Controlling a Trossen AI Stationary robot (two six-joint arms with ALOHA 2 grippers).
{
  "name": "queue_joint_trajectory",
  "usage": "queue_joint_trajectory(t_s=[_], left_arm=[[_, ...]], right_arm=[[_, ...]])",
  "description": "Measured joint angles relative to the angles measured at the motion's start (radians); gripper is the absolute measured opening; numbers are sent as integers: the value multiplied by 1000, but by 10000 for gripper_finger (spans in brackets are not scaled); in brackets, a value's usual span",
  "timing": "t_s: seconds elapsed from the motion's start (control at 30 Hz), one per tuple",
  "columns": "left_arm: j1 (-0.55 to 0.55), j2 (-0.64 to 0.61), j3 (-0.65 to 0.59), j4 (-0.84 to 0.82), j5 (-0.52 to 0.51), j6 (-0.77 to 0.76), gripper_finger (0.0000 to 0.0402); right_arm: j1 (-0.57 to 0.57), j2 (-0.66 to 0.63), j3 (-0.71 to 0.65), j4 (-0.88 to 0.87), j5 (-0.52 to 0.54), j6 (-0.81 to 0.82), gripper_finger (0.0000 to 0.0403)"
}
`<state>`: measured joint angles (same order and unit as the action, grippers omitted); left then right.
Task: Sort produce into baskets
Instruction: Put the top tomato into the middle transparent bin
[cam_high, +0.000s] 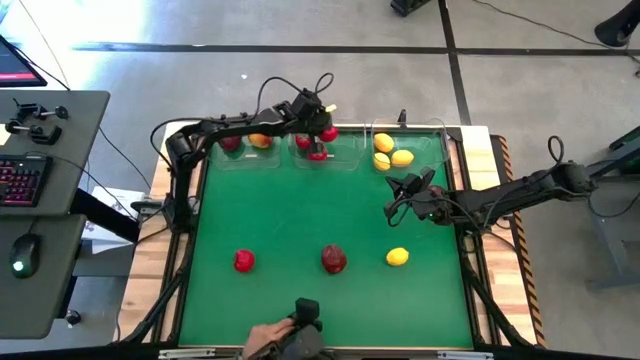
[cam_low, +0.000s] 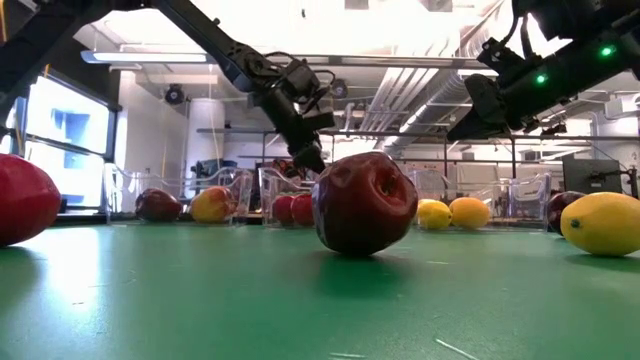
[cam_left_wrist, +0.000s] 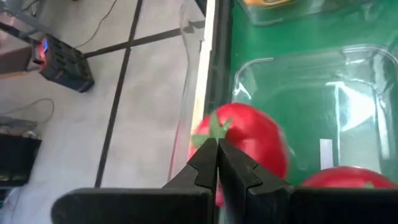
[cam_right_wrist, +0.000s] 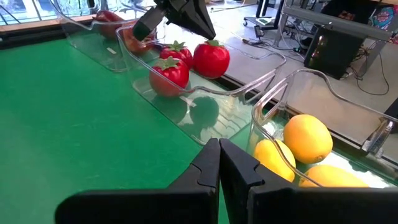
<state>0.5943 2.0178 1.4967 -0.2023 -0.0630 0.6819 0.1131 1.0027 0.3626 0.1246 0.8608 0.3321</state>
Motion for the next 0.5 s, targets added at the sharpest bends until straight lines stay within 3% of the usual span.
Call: queue_joint_trajectory(t_s=[0.5], left_arm=[[14,75,-2,19,18,19,0]], right_arm=[[0,0,0,0,-4,0,0]])
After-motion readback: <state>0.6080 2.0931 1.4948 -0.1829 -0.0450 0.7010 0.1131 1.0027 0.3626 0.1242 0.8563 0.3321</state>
